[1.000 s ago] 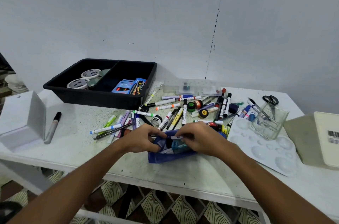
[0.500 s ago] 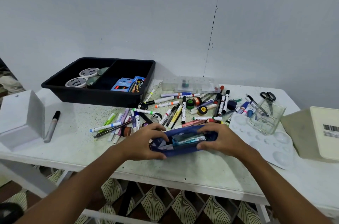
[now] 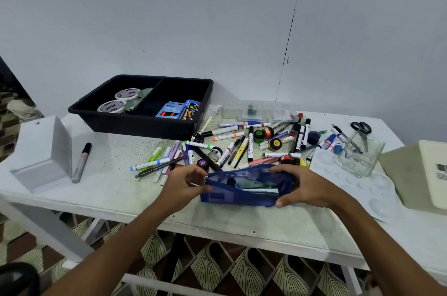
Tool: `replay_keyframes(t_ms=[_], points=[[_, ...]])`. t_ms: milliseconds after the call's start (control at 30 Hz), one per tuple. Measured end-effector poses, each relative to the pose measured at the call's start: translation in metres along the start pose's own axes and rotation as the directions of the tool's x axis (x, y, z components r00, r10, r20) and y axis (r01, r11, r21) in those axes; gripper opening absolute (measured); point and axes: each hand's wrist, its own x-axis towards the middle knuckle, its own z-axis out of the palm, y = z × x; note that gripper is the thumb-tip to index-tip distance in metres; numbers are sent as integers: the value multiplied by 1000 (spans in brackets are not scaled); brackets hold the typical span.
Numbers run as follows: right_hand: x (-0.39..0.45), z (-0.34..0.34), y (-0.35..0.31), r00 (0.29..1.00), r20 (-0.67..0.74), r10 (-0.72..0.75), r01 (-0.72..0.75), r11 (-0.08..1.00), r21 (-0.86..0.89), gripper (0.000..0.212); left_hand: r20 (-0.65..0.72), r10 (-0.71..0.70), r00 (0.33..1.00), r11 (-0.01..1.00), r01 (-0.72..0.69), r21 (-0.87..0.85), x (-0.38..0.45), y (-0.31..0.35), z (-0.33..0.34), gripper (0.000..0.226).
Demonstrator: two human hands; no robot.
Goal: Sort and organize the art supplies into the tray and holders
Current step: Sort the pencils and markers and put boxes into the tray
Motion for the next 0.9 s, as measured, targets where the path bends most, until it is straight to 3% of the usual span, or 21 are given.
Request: replay_keyframes(t_ms=[67, 133, 233, 333, 467, 600, 700, 767, 900], points=[[-2, 0, 2, 1000, 17, -10, 9, 999, 51, 76, -16, -7, 1000, 1000, 6, -23, -1, -3, -1, 29], [-2, 1, 5, 999, -20, -44, 45, 997, 57, 62, -43, -8, 999, 998, 6, -55, -1, -7, 0, 31], [0, 3, 14, 986, -158, -53, 76, 987, 143, 43, -72, -54, 996, 988, 43, -146, -1, -13, 1, 30], [0, 6, 22, 954, -299, -1, 94, 950, 298, 38, -49, -112, 993, 962, 96, -255, -4, -16, 4, 25], [2, 11, 24, 915, -399, 64, 52, 960, 274, 27, -16, -134, 991, 921, 118, -371, -10, -17, 11, 23], [-2, 13, -5, 936, -352, -20, 44, 997, 59, 54, -56, -131, 990, 921, 101, -377, -12, -14, 16, 23], [2, 32, -41, 902, -373, -219, 174, 973, -150, 39, -82, -77, 994, 940, 45, -337, -14, -10, 18, 24], [9, 53, -65, 909, -336, -245, 174, 958, -228, 31, -90, -47, 995, 950, 17, -310, -16, -6, 20, 23], [27, 96, -88, 912, -297, -282, 108, 865, -489, 63, -113, 45, 993, 976, -68, -206, -20, -5, 21, 22]])
